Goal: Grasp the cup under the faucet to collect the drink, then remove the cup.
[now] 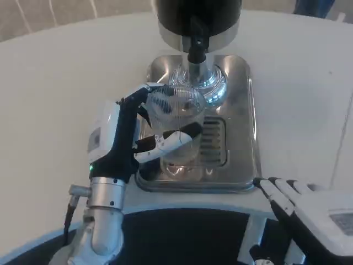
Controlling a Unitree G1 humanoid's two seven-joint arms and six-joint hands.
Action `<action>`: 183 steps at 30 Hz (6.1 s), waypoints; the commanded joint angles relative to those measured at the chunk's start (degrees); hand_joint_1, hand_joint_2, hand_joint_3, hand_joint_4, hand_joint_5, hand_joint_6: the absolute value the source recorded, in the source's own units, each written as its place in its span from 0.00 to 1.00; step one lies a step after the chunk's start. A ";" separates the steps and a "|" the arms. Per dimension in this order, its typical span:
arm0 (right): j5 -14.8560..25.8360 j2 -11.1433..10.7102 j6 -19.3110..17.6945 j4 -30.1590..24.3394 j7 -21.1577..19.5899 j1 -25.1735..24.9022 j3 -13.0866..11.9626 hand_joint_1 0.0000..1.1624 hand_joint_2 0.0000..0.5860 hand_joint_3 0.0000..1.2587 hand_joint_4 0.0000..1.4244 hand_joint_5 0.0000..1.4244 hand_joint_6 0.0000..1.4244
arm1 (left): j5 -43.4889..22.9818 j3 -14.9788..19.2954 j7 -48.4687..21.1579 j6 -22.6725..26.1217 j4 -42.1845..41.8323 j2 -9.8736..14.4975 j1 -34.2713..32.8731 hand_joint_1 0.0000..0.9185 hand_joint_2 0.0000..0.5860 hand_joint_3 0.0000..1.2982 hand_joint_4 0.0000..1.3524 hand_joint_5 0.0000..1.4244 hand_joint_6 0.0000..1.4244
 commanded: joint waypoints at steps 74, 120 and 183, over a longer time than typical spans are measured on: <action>2.46 -1.46 2.91 5.57 -0.27 -8.19 2.09 0.33 0.75 0.01 0.00 0.00 0.01 | -8.05 1.02 -4.12 -5.28 3.28 5.79 -2.32 0.22 0.09 0.24 0.22 0.44 0.69; 31.67 7.30 29.83 9.88 -19.19 -31.00 -3.02 0.25 0.85 0.00 0.00 0.00 0.01 | 1.91 8.78 -20.13 0.03 -43.31 28.83 37.54 0.13 0.15 0.14 0.13 0.18 0.24; 52.04 -2.98 40.01 25.28 -30.86 -53.57 12.70 0.13 0.85 0.00 0.00 0.00 0.01 | -0.63 12.98 -26.13 4.87 -47.50 28.34 40.61 0.11 0.15 0.14 0.12 0.17 0.23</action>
